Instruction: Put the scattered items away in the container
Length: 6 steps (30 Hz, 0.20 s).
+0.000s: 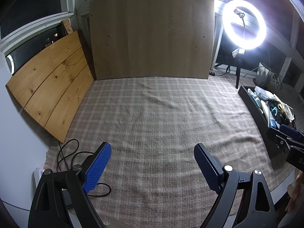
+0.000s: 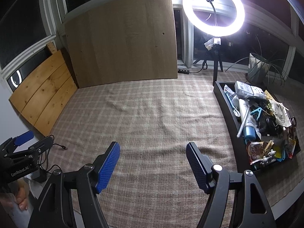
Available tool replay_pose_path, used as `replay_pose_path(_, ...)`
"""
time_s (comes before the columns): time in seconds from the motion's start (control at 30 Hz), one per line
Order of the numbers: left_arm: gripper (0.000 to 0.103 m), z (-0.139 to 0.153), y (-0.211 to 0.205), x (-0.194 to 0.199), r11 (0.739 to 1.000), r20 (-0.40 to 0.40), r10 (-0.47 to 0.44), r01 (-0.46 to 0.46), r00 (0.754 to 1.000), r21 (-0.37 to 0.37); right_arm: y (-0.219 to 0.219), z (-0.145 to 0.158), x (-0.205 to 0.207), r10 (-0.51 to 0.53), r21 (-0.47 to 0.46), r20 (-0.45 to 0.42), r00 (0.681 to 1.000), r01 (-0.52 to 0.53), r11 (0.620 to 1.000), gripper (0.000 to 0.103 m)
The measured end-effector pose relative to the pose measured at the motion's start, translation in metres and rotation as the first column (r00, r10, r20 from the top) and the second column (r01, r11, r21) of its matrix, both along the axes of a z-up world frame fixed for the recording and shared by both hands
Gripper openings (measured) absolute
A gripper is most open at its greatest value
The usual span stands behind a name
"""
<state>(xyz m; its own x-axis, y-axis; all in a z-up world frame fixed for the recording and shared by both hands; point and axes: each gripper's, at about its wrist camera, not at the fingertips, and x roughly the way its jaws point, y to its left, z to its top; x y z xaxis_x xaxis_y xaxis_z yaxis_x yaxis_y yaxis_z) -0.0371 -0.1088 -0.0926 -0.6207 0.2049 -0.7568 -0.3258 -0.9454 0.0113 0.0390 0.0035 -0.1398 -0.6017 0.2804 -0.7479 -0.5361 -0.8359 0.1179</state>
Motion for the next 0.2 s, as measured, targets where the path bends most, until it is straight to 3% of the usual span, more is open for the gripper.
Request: replay_pose_path(0.2, 0.091, 0.0017, 0.0040, 0.0005, 1.000, -0.007, 0.001, -0.001, 1.000, 0.003, 0.0028, -0.0006, 0.0015, -0.013, -0.006, -0.009, 1.000, 0.013, 1.000, 0.069)
